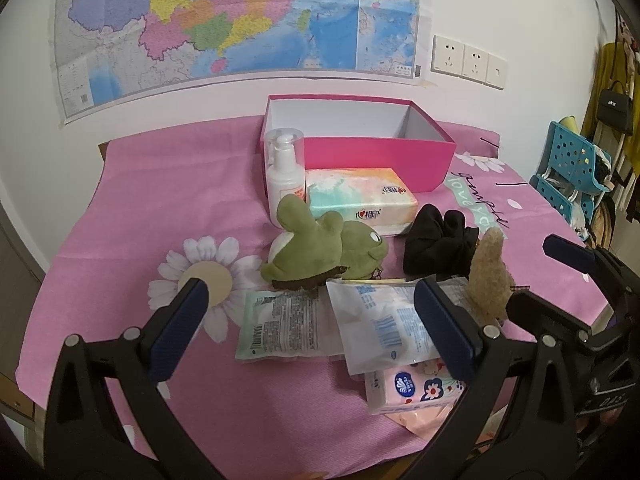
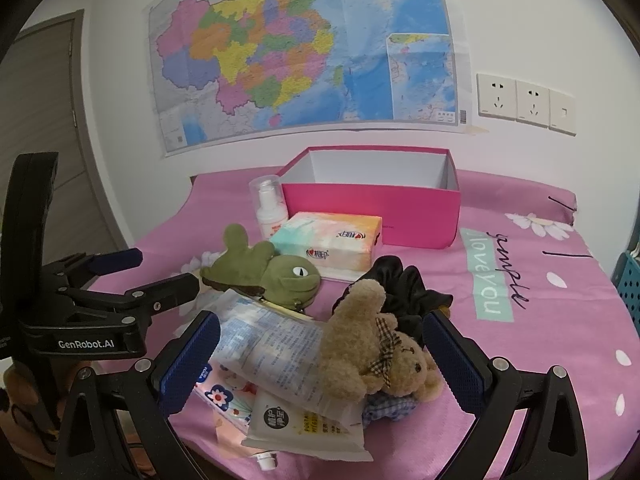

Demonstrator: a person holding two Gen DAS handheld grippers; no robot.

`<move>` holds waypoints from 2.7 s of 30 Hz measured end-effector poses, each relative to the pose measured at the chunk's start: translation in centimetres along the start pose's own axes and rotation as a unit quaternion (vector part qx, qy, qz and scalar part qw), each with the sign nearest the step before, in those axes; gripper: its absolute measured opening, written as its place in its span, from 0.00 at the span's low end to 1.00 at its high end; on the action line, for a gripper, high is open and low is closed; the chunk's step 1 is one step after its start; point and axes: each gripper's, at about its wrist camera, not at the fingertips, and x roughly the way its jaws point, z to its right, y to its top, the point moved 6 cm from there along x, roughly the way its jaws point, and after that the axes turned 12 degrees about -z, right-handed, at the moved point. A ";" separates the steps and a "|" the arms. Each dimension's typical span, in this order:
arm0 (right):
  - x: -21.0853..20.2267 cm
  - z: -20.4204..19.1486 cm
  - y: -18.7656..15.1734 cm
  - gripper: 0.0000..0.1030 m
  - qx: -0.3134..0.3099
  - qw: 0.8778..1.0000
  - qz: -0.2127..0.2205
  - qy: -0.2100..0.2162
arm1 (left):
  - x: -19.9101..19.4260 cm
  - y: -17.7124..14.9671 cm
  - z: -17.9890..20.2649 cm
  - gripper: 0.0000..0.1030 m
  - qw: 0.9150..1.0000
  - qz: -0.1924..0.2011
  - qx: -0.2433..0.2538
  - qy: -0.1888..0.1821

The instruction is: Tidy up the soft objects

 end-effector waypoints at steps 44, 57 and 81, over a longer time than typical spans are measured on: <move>4.6 2.0 -0.9 0.80 0.032 0.996 -0.074 0.024 | 2.3 -0.1 1.0 0.99 0.999 -0.020 0.029 -0.029; 3.5 4.4 -0.7 0.55 0.074 0.993 -0.058 0.076 | 3.3 -0.2 4.3 0.99 0.991 -0.045 0.092 -0.090; 7.9 9.1 -5.2 0.55 0.172 0.949 -0.114 0.239 | 7.1 -0.2 11.9 0.41 0.949 -0.158 0.186 -0.199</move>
